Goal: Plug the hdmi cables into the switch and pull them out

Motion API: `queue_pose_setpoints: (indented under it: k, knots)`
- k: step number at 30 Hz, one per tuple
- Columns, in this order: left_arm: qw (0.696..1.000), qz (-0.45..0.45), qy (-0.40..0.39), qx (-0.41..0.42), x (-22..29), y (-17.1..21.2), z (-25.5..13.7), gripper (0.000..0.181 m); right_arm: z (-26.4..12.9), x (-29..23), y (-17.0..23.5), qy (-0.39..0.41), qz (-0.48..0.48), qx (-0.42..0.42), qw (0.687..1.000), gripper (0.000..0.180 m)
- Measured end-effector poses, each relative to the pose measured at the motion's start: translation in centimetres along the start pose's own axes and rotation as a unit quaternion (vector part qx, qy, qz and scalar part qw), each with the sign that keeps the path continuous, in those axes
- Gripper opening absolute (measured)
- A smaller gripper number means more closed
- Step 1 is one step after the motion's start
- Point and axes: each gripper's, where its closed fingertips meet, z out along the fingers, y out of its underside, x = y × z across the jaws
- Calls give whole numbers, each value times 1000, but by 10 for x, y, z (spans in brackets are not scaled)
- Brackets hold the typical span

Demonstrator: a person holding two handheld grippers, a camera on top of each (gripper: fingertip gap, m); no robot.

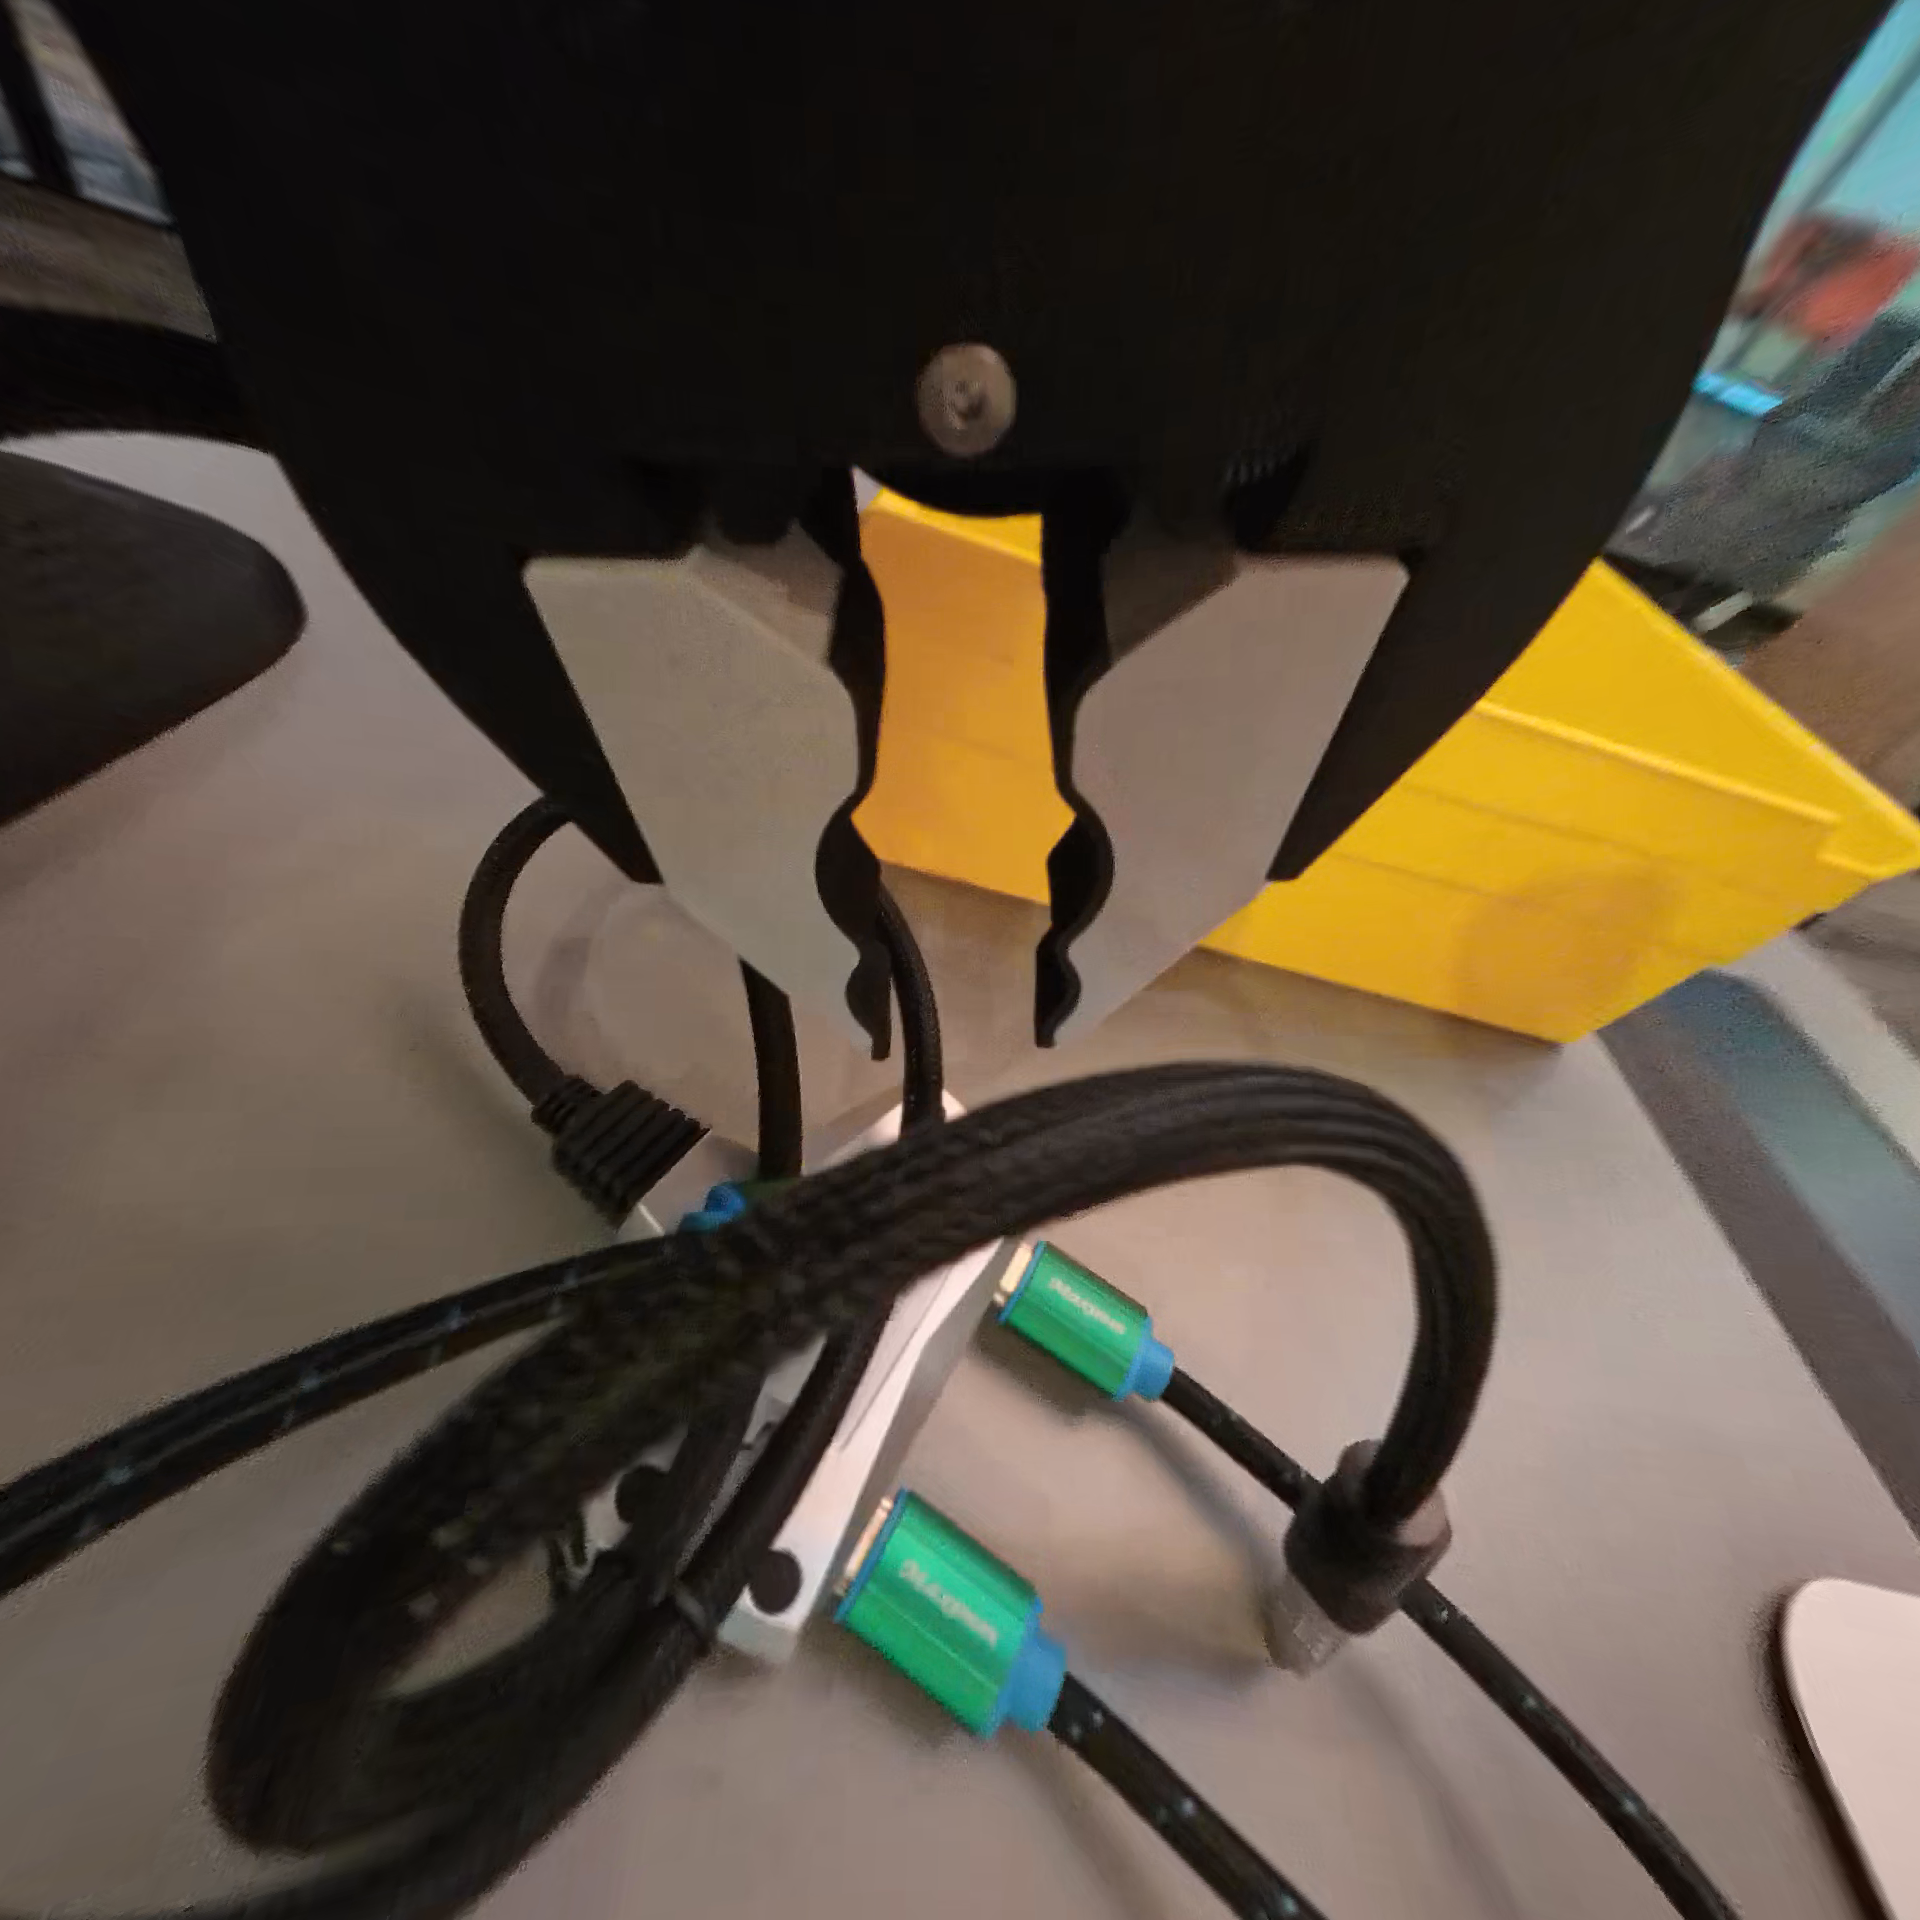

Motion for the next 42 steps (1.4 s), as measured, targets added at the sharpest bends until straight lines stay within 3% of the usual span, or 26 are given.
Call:
queue_pose_setpoints:
  k: [10, 13, 16, 18, 21, 24, 27, 42]
  knots:
    - [986, -101, 79, 103, 5, -7, -21, 39, 2, -1, 1, -3, 1, -2, 1000, 38]
    - [981, -135, 67, 120, -6, -2, -34, 45, 3, -1, 1, -4, 0, -2, 1000, 38]
    - [985, -141, -34, 93, -35, 18, -51, 47, 4, -1, 1, -5, 0, -3, 1000, 38]
    - [978, -157, -63, 119, -43, 17, -75, 45, 4, -2, 1, -6, 0, -2, 1000, 38]
    - [969, -164, -77, 166, -36, 8, -109, 44, 6, -2, -2, -8, 1, 4, 1000, 38]
    - [967, -151, -30, 204, -4, -8, -121, 47, 9, -8, -15, -22, 0, 29, 999, 39]
    - [965, -145, 1, 217, 21, -18, -112, 49, 18, -18, -25, -41, -14, 34, 999, 39]
    - [961, -145, -1, 237, 63, -53, -65, 40, 66, -59, -35, -120, -36, 18, 992, 39]
